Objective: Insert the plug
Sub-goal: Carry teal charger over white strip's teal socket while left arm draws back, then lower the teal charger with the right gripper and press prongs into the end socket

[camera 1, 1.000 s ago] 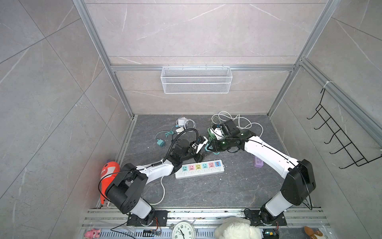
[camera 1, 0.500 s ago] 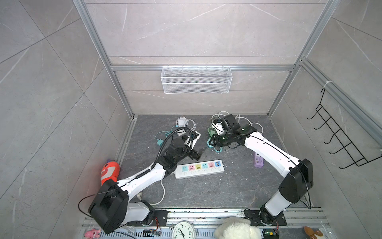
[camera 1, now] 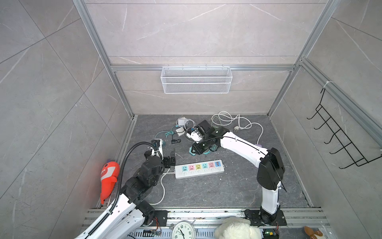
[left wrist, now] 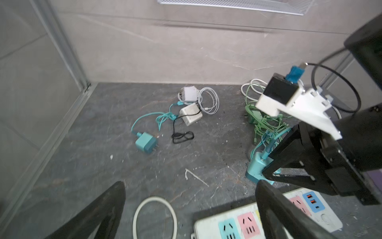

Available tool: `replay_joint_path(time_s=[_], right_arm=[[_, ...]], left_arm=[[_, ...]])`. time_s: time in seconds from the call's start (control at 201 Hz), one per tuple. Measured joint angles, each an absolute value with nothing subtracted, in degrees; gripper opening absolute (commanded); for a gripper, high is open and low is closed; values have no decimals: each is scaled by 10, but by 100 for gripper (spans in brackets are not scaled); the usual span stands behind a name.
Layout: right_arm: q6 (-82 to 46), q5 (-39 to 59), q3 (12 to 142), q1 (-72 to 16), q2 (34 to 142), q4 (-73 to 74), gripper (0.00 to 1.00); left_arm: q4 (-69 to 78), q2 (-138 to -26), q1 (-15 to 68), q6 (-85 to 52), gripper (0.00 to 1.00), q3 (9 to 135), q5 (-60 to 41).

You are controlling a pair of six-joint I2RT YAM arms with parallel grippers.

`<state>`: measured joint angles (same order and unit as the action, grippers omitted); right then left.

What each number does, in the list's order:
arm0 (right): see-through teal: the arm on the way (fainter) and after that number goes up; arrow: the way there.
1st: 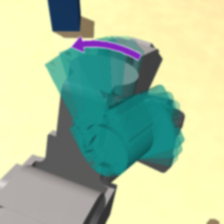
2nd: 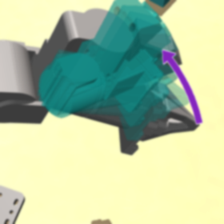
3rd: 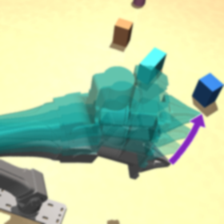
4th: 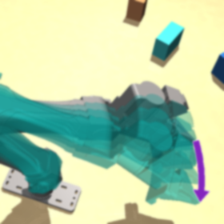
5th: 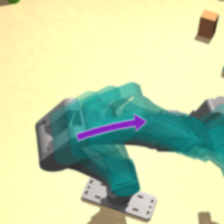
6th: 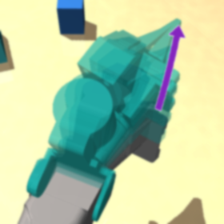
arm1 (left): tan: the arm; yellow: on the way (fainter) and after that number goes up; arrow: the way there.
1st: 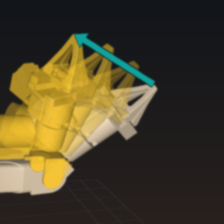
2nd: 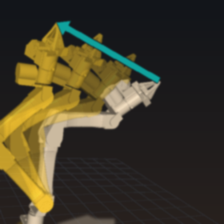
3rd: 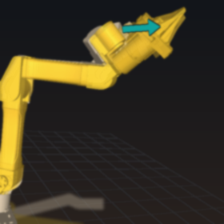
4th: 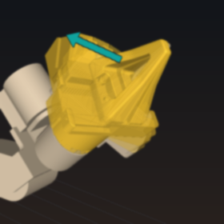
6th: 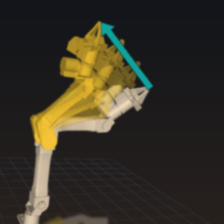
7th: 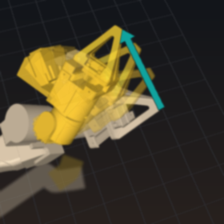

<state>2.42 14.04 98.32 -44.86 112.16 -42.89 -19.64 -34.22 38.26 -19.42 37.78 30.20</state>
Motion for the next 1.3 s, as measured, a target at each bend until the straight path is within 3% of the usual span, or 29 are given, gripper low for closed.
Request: replay_joint_path(time_s=[0.353,0.742,1.304], right_arm=[[163,140,809,-499,1085,-287,6],[243,191,783,-504,1057,-196,6],[318,243,837,-510,1098,-281,5]], left_arm=[[-411,-365,383,-398,100,378,310],[-439,-306,383,-449,100,354,293],[-450,-280,383,-457,100,349,290]])
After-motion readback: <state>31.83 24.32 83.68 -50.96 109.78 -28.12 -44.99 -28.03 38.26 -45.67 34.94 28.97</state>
